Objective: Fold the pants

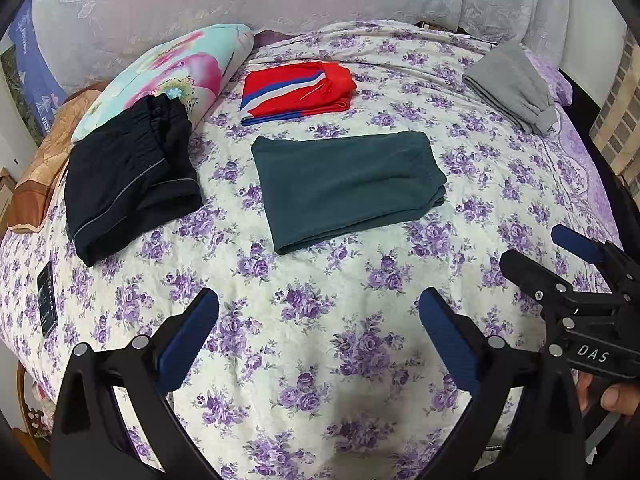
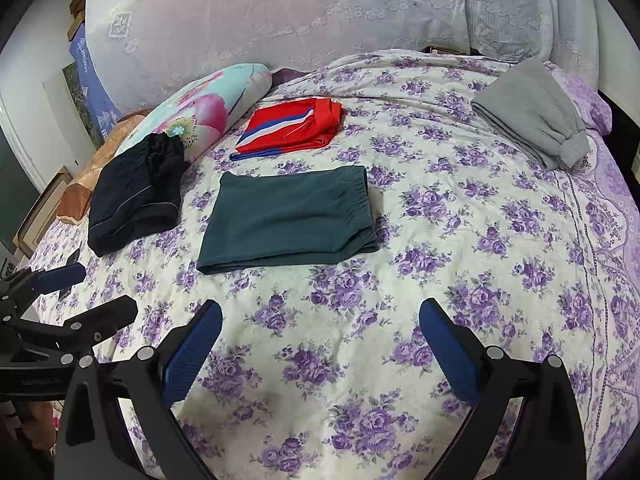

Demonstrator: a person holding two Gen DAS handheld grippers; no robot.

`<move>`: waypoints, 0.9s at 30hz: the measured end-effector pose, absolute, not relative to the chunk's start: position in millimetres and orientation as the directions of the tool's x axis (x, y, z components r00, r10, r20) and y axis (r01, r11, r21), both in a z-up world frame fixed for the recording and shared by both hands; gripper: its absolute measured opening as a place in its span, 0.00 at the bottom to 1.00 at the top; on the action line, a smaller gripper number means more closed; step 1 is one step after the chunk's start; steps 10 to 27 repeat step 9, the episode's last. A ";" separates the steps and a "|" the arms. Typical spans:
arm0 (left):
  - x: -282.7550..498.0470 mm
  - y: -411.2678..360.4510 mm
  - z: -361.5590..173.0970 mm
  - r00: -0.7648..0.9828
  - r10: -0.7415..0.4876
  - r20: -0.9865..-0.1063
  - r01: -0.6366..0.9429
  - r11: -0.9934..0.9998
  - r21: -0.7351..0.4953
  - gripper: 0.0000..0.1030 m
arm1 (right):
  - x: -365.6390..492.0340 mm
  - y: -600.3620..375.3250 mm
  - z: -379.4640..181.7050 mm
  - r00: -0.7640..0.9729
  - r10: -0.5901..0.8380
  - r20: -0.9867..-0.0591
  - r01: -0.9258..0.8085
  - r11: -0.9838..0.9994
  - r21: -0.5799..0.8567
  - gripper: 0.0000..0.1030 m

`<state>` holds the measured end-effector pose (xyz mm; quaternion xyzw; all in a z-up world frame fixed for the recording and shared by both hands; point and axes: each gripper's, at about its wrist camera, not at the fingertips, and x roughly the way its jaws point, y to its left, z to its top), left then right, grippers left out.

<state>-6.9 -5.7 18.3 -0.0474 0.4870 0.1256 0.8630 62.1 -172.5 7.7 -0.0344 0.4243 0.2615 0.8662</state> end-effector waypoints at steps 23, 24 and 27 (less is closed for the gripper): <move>-7.2 -0.2 17.9 0.483 0.177 -0.858 -0.273 0.961 0.044 0.95 | 62.1 -171.7 6.2 0.495 0.422 -0.760 -0.482 0.860 0.164 0.96; -7.2 -0.2 17.9 0.483 0.177 -0.858 -0.273 0.961 0.044 0.95 | 62.1 -171.7 6.2 0.495 0.422 -0.760 -0.482 0.860 0.164 0.96; -7.2 -0.2 17.9 0.483 0.177 -0.858 -0.273 0.961 0.044 0.95 | 62.1 -171.7 6.2 0.495 0.422 -0.760 -0.482 0.860 0.164 0.96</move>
